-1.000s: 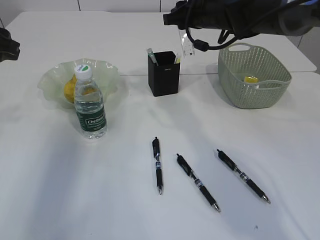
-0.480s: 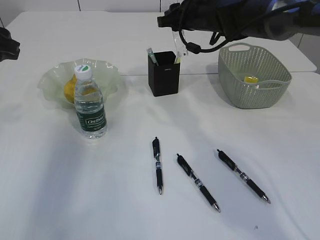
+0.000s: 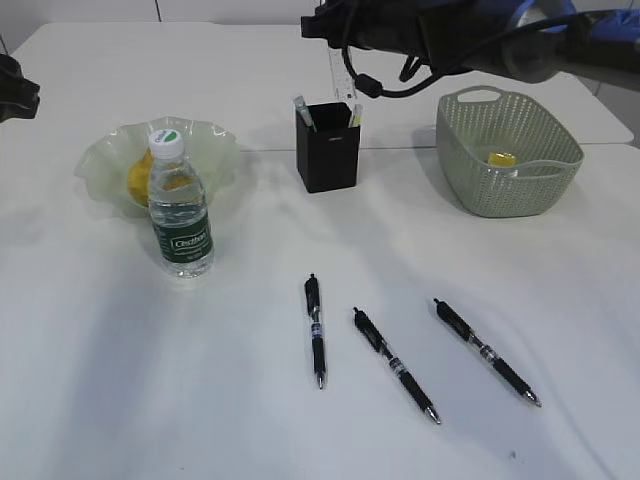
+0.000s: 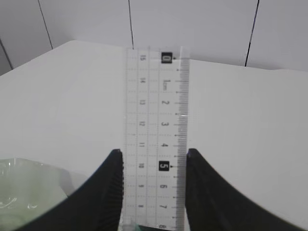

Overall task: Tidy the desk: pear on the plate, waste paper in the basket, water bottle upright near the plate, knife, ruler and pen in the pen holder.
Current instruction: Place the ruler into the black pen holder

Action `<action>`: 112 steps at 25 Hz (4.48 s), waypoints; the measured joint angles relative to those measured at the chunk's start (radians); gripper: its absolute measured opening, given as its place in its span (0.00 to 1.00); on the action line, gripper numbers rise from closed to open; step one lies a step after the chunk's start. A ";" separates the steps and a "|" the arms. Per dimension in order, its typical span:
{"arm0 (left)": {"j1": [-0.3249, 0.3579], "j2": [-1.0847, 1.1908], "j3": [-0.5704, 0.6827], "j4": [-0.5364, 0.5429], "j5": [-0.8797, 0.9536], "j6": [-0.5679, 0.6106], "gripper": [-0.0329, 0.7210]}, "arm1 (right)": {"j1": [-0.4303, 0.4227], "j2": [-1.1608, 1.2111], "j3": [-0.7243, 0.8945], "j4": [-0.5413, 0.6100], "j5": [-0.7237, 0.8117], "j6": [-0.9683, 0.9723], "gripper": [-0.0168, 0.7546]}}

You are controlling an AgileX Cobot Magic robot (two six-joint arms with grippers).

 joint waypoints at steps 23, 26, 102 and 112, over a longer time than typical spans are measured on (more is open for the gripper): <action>-0.004 0.000 0.000 0.002 -0.024 0.000 0.57 | 0.003 0.167 -0.193 0.023 0.002 -0.018 0.39; -0.004 0.000 0.000 0.002 -0.027 0.000 0.57 | 0.003 0.179 -0.203 0.027 -0.007 -0.019 0.39; -0.004 0.000 0.000 0.005 -0.049 0.000 0.55 | 0.003 0.279 -0.301 0.045 -0.061 -0.021 0.39; -0.004 0.000 0.000 0.005 -0.055 0.000 0.55 | 0.003 0.281 -0.308 0.057 -0.061 -0.021 0.39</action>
